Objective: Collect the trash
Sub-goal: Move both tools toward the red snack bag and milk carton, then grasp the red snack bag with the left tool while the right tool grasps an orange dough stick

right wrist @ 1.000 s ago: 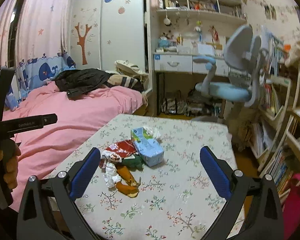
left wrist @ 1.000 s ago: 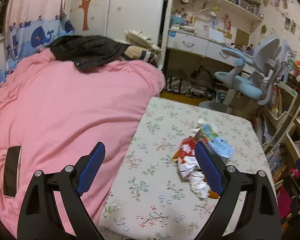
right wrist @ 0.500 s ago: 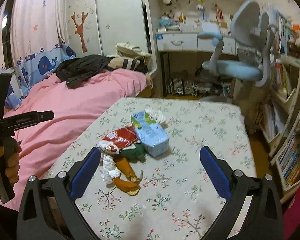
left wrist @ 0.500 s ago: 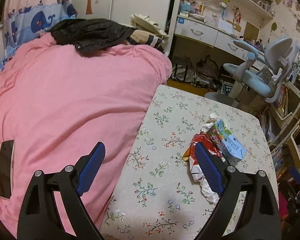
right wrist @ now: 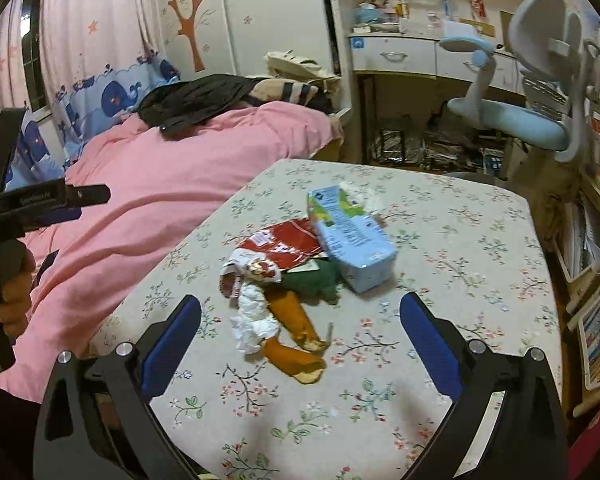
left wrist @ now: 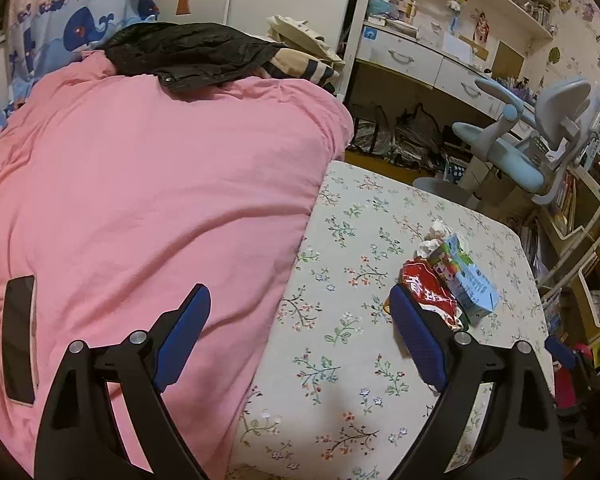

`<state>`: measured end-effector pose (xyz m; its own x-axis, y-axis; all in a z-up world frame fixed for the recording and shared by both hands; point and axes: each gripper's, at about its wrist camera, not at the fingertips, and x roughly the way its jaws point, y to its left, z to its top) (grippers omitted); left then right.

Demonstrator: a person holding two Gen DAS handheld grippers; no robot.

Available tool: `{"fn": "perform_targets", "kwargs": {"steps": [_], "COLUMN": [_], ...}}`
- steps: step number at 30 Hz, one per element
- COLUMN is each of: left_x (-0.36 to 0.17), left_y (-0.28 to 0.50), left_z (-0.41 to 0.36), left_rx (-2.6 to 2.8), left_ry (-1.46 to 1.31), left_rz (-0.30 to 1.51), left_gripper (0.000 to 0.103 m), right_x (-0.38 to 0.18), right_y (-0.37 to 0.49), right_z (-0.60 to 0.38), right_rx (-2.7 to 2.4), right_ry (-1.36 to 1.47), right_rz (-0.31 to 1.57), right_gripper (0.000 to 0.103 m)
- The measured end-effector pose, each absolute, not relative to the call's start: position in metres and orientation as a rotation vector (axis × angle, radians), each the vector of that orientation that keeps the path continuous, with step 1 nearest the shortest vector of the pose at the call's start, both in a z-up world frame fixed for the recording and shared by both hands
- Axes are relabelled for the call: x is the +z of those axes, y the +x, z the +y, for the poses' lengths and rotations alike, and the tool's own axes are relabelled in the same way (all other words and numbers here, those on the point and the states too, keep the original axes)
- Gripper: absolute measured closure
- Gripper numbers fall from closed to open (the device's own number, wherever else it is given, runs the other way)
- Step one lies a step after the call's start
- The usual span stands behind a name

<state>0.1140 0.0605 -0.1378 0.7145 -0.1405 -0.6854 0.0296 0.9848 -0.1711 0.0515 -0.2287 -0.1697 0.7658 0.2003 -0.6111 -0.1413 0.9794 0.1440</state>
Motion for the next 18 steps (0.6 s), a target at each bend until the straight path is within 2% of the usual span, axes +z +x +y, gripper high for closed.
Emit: {"fn": "perform_targets", "kwargs": {"steps": [3,6,10,18], "left_x": [-0.139,-0.142,-0.145,-0.157], "left_y": [0.115,0.117,0.118,0.124], "left_z": [0.068,0.071,0.069,0.065], "left_rx": [-0.089,-0.091,-0.109,-0.105], "left_ry": [-0.159,-0.158,-0.153,-0.158], "left_rz": [0.783,0.794,0.808,0.848], "left_gripper": [0.015,0.015,0.015,0.015], "right_x": [-0.174,-0.18,-0.189,-0.214], "right_y": [0.058,0.067,0.074,0.1], "right_z": [-0.223,-0.214,-0.198,-0.189], "right_rx": [0.205,0.238,0.267,0.21], "right_ry": [0.092,0.095,0.061,0.036], "right_rz": [0.689,0.723,0.761,0.87], "right_gripper": [0.01,0.023,0.03,0.034]}}
